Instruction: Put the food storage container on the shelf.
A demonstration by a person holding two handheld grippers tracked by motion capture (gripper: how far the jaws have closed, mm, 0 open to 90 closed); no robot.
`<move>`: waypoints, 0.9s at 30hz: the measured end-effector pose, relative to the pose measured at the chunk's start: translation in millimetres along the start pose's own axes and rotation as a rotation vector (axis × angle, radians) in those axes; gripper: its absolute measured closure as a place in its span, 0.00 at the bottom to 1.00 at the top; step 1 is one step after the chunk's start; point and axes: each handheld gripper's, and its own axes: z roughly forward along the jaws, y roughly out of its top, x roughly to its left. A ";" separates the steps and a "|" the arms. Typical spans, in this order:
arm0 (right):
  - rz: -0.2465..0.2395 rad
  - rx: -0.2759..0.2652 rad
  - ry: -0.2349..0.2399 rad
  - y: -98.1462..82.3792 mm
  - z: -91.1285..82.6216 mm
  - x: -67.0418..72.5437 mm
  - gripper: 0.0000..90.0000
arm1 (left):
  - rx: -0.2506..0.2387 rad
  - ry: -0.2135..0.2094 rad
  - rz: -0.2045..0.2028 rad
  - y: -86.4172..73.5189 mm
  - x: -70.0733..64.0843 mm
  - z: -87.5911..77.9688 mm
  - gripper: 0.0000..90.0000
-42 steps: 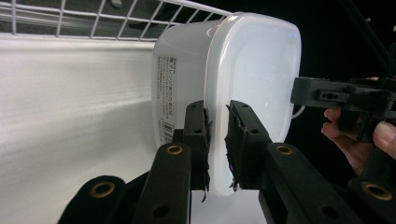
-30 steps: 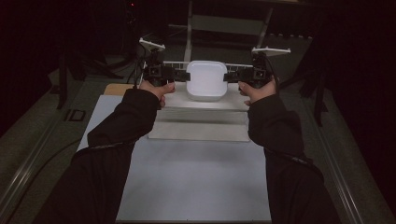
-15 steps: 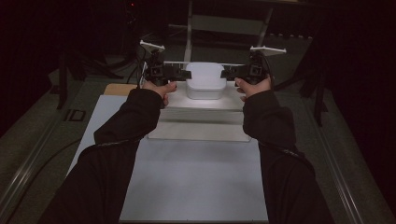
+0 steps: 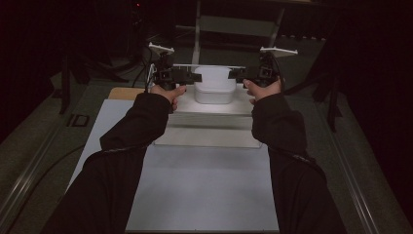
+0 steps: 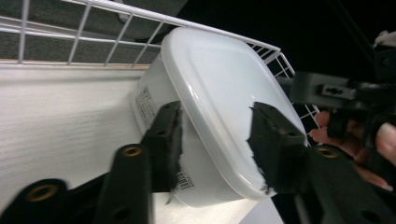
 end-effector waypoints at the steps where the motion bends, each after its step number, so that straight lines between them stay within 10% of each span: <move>1: -0.008 -0.005 -0.002 0.3 -1.4 0.8 0.56 | 0.000 0.004 0.013 0.3 -1.1 -0.3 0.54; 18: -0.216 -0.030 0.040 -18.7 -32.8 18.1 0.25 | -0.079 -0.088 0.254 -22.3 -25.5 -34.7 0.00; 27: -0.335 -0.058 0.051 -37.8 -42.5 27.9 0.22 | -0.077 -0.105 0.415 -45.7 -47.2 -41.7 0.00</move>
